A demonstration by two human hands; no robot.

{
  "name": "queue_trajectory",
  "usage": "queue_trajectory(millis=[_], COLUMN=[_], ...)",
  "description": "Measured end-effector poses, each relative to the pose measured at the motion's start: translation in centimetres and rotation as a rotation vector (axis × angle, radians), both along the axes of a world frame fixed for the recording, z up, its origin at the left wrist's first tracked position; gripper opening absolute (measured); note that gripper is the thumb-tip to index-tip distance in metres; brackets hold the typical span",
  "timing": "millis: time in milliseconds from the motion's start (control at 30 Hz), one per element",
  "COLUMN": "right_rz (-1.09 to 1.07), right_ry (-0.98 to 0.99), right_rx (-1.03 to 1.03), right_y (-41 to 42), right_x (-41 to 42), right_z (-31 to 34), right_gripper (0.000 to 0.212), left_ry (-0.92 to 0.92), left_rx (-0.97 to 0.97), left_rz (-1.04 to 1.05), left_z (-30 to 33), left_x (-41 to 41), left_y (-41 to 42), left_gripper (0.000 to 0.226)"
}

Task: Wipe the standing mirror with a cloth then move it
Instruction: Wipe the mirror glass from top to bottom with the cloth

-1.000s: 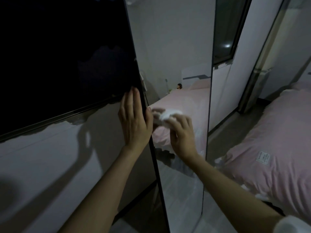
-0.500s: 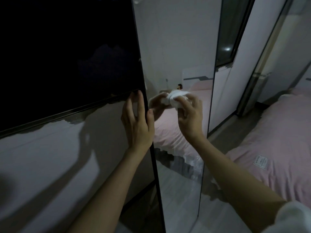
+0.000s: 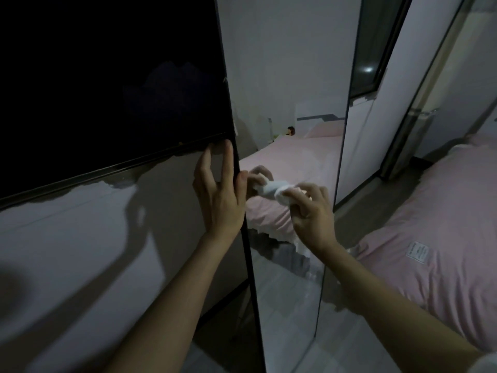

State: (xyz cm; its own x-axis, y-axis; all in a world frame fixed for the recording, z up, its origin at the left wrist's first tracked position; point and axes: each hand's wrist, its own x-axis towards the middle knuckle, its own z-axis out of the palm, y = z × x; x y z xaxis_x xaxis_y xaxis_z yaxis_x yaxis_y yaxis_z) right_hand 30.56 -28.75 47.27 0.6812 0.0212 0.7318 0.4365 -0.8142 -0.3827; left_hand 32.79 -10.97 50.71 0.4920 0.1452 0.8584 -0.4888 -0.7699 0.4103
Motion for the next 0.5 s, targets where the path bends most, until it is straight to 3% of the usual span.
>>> queue_trajectory(millis=[100,233,300,367,500], right_rz=[-0.023,0.024,0.008,-0.041,0.056], right_ry=[0.043,0.341,0.437,0.353,0.002], right_rx=[-0.02,-0.113,-0.048,-0.015,0.037], right_y=[1.5,0.9,0.5,0.6,3.1], right_x=[-0.8,-3.0,-2.9,-2.3,-2.0], right_z=[-1.7,-9.2,-8.6,-5.6,2.1], right_gripper=[0.028,0.033,0.029,0.028,0.029], left_ry=[0.017,0.046,0.039,0.045,0.128], left_rx=[0.005,-0.015,-0.024,-0.054,-0.115], left_rz=[-0.022,-0.025,-0.045,-0.09,-0.195], left_z=[-0.4,-1.0,-1.1,-0.9,0.1], left_x=[-0.4,-0.5,-0.3,-0.3,-0.7], left_y=[-0.3,0.4,0.8,1.2,1.3], left_gripper=[0.046,0.046,0.044,0.042,0.04])
